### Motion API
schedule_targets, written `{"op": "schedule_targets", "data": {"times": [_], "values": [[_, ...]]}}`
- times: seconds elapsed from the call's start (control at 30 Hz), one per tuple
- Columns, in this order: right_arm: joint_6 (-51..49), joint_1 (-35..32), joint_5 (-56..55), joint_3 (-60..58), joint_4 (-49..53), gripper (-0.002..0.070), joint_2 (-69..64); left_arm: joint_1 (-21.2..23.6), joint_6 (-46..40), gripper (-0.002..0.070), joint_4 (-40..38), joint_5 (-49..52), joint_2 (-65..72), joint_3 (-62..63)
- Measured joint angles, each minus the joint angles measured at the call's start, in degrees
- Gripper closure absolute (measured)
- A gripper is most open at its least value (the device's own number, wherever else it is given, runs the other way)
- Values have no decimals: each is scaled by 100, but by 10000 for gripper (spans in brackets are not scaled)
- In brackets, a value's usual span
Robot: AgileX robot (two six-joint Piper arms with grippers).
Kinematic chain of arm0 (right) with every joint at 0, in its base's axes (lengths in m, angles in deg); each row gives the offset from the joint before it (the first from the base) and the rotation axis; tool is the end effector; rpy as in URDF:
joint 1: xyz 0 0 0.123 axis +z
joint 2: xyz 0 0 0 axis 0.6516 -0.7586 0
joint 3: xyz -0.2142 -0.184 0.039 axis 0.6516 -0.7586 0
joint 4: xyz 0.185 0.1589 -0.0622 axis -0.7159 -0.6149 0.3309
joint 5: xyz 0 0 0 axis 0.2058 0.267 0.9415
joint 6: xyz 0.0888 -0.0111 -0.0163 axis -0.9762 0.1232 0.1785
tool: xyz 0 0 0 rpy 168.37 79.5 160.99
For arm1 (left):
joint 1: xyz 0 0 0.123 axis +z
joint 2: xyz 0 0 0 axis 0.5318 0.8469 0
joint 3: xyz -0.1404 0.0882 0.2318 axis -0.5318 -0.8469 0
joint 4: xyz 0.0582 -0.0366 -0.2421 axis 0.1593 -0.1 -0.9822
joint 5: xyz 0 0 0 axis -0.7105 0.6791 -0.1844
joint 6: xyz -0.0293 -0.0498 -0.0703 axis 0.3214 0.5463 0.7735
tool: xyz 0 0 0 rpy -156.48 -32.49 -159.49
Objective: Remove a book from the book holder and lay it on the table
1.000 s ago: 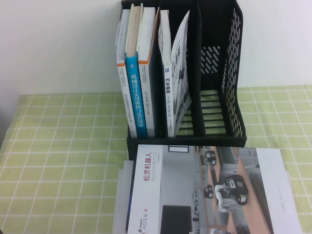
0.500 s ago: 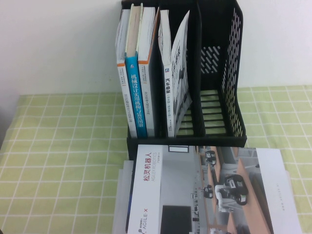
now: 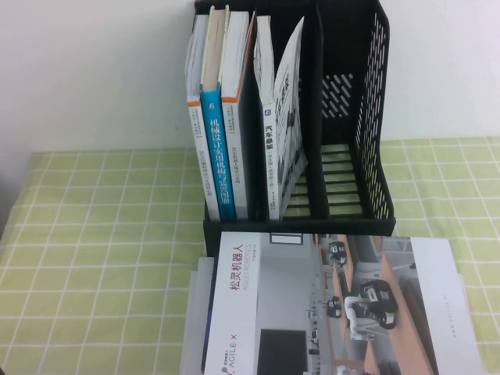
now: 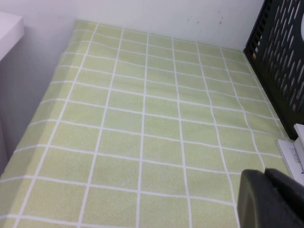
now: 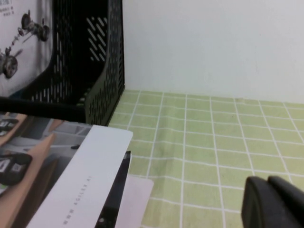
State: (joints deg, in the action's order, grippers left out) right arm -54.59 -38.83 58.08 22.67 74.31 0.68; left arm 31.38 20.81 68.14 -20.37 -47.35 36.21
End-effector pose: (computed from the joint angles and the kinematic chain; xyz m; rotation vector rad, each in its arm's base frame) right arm 0.0558 0.0053 0.1873 -0.1275 1.6852 -0.0059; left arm 0.0530 -0.0064 0.1754 -0.1935 1.8328 -0.2558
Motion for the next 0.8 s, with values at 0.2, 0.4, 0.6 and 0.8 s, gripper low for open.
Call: {"op": "schedule_targets", "data": {"times": [0.2,0.4,0.6,0.8], "values": [[-31,-306,25,0,34,678,0,0,0,677,0,0,0,0],[-134,-739,740,0,129,678,0,0,0,678,0,0,0,0],[-134,-748,1003,0,133,678,0,0,0,677,0,0,0,0],[-134,-748,1024,0,98,678,0,0,0,677,0,0,0,0]]}}
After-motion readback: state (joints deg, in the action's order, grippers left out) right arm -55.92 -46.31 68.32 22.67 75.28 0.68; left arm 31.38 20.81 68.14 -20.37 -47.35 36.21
